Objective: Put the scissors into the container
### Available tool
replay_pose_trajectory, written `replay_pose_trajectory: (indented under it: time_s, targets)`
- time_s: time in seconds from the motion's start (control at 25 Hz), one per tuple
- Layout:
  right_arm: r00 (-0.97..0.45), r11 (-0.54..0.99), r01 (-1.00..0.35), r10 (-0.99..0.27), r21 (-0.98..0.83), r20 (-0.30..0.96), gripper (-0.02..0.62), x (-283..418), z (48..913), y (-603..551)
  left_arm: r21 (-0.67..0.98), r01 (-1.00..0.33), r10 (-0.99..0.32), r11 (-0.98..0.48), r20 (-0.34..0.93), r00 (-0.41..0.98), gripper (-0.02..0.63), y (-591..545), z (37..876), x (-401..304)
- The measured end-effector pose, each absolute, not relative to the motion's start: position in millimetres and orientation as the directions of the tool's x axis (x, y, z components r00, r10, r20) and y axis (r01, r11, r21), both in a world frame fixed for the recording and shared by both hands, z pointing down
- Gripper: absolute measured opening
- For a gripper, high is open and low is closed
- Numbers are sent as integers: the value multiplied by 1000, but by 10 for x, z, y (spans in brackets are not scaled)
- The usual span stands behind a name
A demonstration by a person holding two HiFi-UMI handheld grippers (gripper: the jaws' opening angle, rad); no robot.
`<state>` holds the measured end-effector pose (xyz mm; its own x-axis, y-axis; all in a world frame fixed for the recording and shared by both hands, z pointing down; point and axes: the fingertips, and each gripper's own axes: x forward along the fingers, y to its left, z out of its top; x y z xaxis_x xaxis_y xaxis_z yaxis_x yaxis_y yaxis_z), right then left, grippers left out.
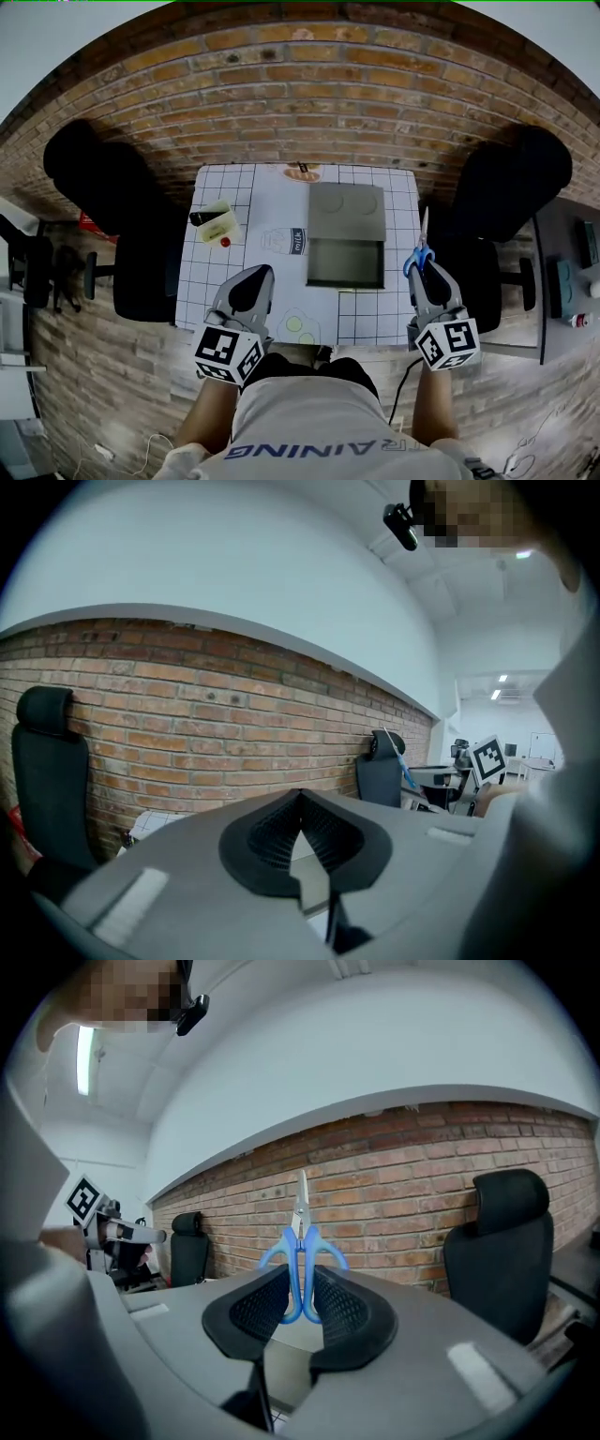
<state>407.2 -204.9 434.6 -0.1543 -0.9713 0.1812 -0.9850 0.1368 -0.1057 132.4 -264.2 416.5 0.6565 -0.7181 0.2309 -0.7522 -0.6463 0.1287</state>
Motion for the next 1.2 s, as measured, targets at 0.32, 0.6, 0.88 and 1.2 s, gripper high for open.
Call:
replay_pose_trajectory:
  time_s: [0.32, 0.6, 0.88, 1.2]
  targets:
    - [-226, 205, -973, -945, -111, 238, 100, 3944, 4646, -2497, 135, -788, -735, -601, 294, 611, -2, -2848, 4373, 1228]
    - [-294, 272, -956, -885, -111, 362, 101, 3544, 4977, -2646, 158, -767, -708, -621, 306, 636, -2, -2993, 4468, 1121]
    - [-348, 333, -935, -783, -124, 516, 101, 3224, 5579, -2810, 189, -779, -708, -598, 332, 624, -2, -3069, 4600, 937]
    - [-374, 416, -904, -656, -99, 656, 101, 3009, 6195, -2873, 181, -789, -714, -587, 343, 610, -2, -3026, 4676, 854]
